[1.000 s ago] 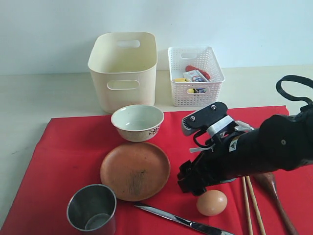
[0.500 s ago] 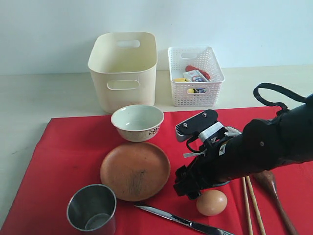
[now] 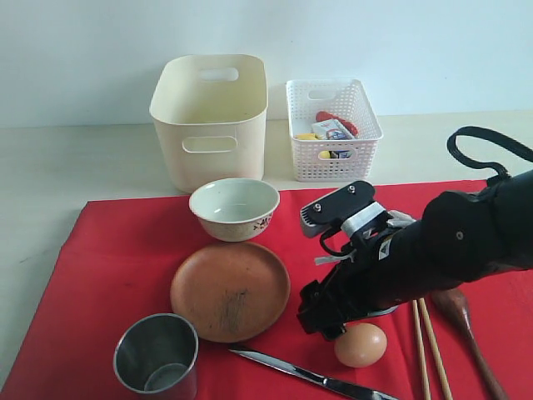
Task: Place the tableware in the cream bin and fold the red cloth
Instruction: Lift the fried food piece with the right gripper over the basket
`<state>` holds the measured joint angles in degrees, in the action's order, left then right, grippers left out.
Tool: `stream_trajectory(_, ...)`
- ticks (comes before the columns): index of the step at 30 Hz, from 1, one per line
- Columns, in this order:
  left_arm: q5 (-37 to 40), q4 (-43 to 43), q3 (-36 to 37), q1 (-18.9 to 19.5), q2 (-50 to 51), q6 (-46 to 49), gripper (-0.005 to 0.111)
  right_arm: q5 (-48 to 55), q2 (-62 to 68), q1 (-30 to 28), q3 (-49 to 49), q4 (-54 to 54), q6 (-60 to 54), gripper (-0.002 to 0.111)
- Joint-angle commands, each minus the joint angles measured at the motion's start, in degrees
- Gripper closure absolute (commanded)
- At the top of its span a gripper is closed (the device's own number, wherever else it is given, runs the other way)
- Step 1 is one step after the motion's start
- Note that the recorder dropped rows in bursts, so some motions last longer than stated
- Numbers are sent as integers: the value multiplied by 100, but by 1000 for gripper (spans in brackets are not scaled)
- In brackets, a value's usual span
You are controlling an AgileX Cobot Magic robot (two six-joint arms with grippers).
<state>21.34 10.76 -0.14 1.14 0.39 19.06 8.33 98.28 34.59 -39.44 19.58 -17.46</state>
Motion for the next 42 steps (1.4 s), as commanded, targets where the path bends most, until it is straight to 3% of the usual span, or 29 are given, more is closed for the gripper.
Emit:
stream_trajectory(1, -6, 27, 14, -23, -39, 21, 107, 56, 119, 12, -35, -34, -24, 26)
stream_trajectory(16, -6, 27, 14, -23, -39, 21, 107, -400, 578, 12, -35, -34, -24, 29)
stream_trajectory(29, -6, 27, 14, -23, -39, 21, 107, -867, 428, 12, -54, -34, -24, 108)
stream_trajectory(42, -6, 27, 14, -23, -39, 21, 107, -934, -736, 12, -54, -34, -43, 108)
